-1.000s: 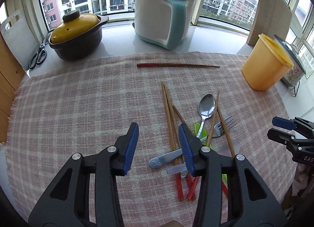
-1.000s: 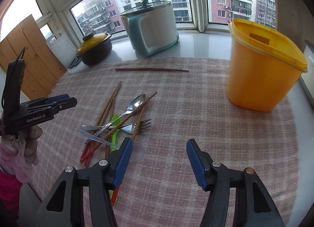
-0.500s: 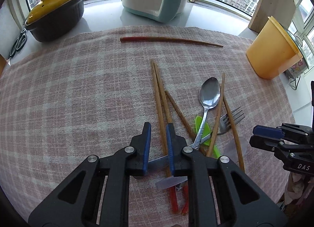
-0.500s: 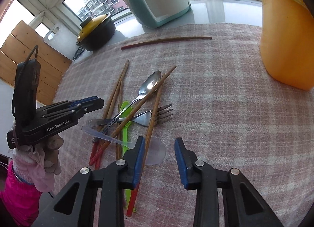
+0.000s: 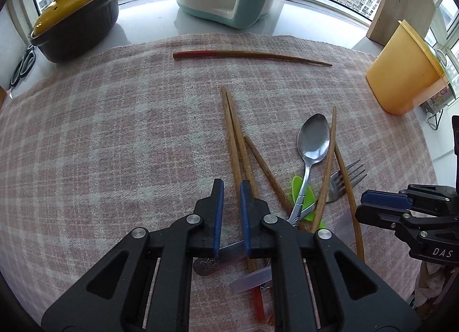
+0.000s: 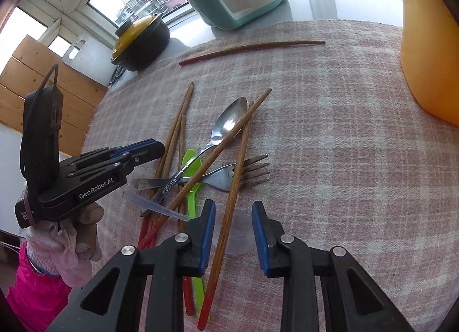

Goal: Organize utensils
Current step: 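Close the left tool on a wooden chopstick while the right tool grasps another chopstick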

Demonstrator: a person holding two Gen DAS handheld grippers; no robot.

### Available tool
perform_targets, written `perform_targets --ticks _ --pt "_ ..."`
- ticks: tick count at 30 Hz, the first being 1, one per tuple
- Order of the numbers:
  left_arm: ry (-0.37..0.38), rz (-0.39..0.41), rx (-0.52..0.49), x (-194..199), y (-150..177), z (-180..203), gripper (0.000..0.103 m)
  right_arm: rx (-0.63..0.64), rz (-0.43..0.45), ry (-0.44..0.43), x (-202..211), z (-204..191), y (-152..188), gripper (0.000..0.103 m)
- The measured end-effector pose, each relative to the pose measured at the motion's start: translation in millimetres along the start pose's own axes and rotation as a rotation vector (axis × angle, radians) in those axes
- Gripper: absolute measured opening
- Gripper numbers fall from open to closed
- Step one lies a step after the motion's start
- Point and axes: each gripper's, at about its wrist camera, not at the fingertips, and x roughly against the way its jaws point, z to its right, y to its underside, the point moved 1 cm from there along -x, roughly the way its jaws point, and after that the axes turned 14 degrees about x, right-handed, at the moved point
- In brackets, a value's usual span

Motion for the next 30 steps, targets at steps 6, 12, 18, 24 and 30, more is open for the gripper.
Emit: perform_targets --ticks 6,12,18,24,30 --pt "-0.007 -0.009 -0.014 -6 -3 6 0.010 0.000 -0.012 -0.004 -5 1 -2 0.022" --pt "-0.031 -0.007 -0.043 -7 -3 8 0.010 -0.027 -0.028 -0.018 -14 5 -4 0.015" --pt "-0.027 -0.036 -0.032 -13 -3 10 0.010 -0.039 -0.032 -0.031 -16 10 -6 0.014" --pt "-0.050 -0.044 -0.036 -19 -7 12 0.010 -0.025 -0.052 -0.015 -18 7 -10 0.011" --pt "-0.068 -0.045 -0.052 -21 -7 11 0.010 -0.038 -0.073 -0.019 -20 9 -15 0.011"
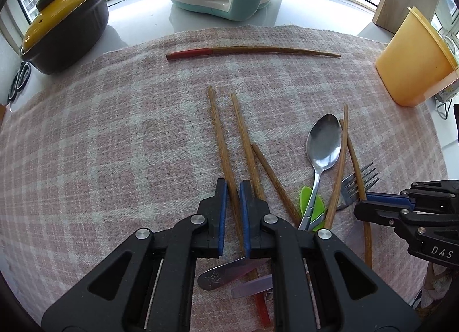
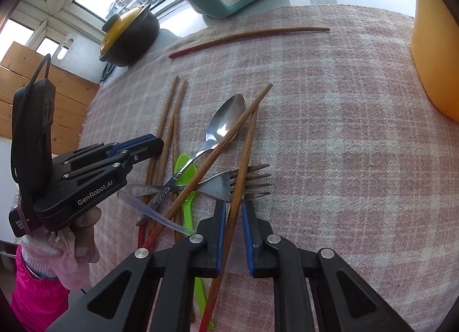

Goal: Organize utensils
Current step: 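Close the left tool on a wooden chopstick while the right tool grasps another chopstick, then lift the chopsticks and carry both tools over the yellow bin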

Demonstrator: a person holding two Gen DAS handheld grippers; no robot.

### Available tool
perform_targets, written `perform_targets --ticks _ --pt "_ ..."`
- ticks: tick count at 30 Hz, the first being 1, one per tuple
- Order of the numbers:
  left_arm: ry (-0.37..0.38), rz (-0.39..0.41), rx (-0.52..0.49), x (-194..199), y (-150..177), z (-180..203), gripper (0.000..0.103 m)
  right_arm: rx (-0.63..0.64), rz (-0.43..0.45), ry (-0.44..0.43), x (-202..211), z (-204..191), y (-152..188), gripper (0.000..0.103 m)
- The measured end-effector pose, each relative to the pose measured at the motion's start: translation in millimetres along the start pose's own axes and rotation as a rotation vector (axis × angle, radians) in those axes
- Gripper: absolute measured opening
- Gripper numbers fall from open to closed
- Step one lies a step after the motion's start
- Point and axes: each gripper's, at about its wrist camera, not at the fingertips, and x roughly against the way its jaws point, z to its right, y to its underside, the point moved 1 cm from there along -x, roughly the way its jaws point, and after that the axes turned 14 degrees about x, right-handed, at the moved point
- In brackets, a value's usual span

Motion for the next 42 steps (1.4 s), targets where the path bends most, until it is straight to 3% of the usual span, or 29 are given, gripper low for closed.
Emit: perform_targets --ticks 4,8,14,28,42 --pt "0.000 0.016 0.005 -3 -5 2 0.010 0.009 -0.017 0.004 -3 -2 -8 0.011" --pt "0.061 0.014 0.084 -1 -8 -10 0.007 0.021 -0.031 0.007 -4 -4 -8 0.006" --pt "0.075 0.051 0.145 12 -8 -27 0.006 0.003 -0.008 -0.016 6 2 -1 0.004" --pt "0.018 0.181 0.184 62 -2 -62 0.004 0.016 0.060 0.004 43 7 10 0.004" --pt "0.083 0.256 0.182 107 0 -29 0.004 0.044 0.132 0.016 85 20 12 0.004"
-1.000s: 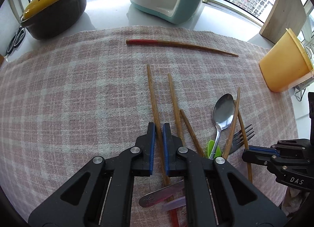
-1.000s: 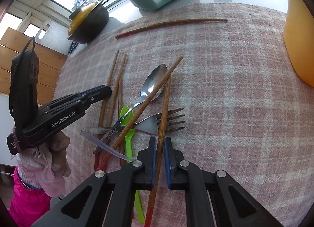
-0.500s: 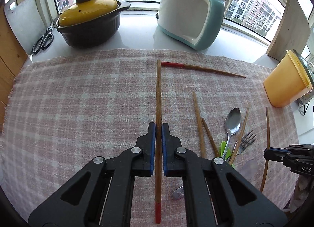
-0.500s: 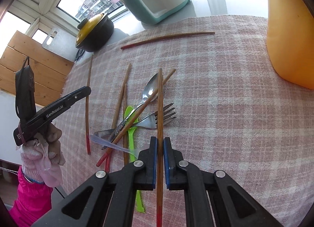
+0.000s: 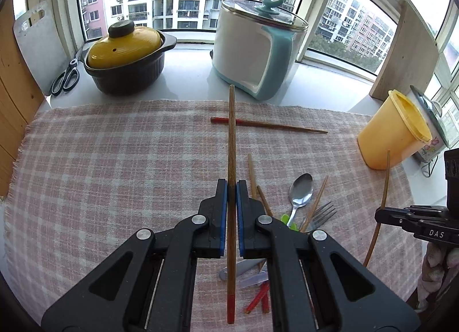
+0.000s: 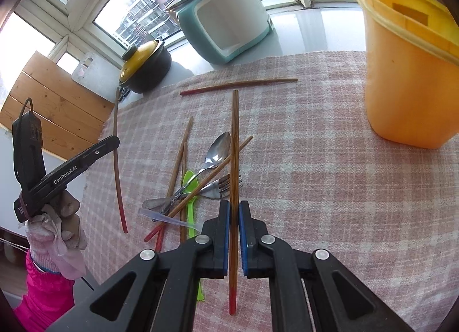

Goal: Organize utensils
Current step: 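Lift the chopsticks and carry both tools over the yellow bin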

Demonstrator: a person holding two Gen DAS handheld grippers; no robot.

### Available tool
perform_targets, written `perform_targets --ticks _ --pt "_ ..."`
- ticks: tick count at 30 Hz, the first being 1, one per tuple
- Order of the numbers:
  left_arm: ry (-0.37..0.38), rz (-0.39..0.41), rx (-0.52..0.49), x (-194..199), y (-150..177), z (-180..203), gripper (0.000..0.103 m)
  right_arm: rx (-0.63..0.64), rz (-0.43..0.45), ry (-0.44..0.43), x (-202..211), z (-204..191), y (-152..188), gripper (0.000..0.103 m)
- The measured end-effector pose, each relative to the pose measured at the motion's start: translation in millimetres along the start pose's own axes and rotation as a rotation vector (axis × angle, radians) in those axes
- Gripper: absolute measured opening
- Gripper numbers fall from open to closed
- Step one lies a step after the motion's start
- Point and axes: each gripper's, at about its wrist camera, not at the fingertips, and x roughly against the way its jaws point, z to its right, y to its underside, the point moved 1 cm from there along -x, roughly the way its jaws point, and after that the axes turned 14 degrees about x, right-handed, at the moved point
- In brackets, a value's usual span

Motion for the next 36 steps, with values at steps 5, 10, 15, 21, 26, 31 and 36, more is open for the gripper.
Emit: perform_targets --ticks 5,10,15,21,26,31,36 --pt "0.042 0.015 -0.009 10 2 27 0.004 0.005 0.035 0.003 26 13 -1 0.004" --pt "0.084 0.038 -0.023 18 3 58 0.004 0.017 0.069 0.020 55 26 -3 0.004" --pt "0.122 0.053 -0.042 21 1 91 0.004 0.028 0.101 0.026 85 38 -5 0.004" --pt "0.157 0.070 -0.067 20 -2 126 0.004 0.035 0.142 0.012 114 50 -9 0.003" --pt "0.179 0.083 -0.068 19 -8 150 0.004 0.066 0.178 0.004 137 53 -16 0.003" --pt "0.195 0.102 -0.081 21 -18 176 0.004 0.080 0.211 -0.017 156 61 -26 0.003" --pt "0.212 0.118 -0.086 23 -28 200 0.004 0.082 0.246 -0.030 174 73 -41 0.003"
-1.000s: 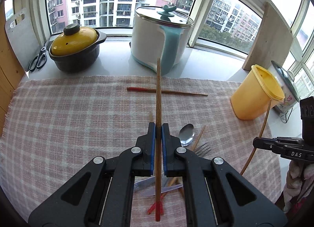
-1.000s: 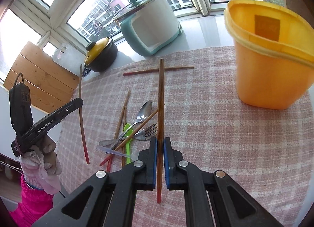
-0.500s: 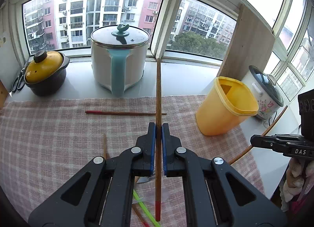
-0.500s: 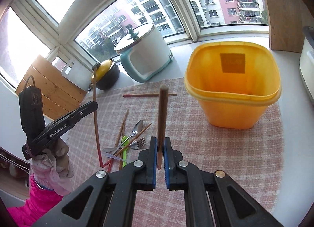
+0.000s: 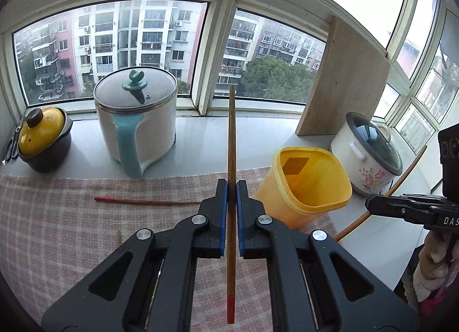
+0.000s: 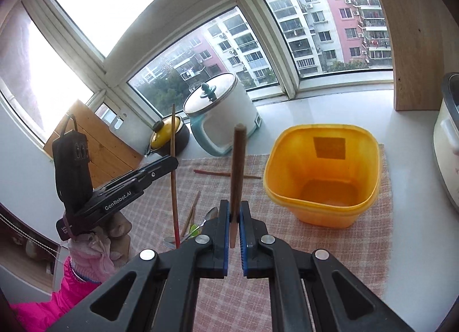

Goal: Organize utensils
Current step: 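Lift the chopsticks and carry both tools over the yellow bin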

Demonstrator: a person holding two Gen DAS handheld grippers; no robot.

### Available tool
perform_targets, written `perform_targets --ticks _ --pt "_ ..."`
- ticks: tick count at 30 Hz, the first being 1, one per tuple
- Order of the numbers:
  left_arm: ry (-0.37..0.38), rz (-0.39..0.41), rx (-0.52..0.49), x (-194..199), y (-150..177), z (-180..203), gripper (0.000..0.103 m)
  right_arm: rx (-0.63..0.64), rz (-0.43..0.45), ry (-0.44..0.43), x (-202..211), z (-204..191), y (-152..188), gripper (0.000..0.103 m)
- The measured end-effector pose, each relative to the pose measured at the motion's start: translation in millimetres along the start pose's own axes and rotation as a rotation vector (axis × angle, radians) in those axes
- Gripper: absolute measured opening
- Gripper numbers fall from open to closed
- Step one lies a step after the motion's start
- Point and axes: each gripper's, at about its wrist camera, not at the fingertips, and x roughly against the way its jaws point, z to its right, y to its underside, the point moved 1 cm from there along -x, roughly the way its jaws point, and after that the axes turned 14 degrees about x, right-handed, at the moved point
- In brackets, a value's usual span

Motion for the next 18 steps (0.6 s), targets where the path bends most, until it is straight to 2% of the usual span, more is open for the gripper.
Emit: perform_targets --ticks 9,18 --pt "0.027 0.035 -0.016 -13 -27 42 0.004 0.005 0.056 0.013 28 25 -32 0.003" --pt "0.046 0.064 -0.026 -33 -47 79 0.004 -0.042 0.117 0.046 59 61 -46 0.003"
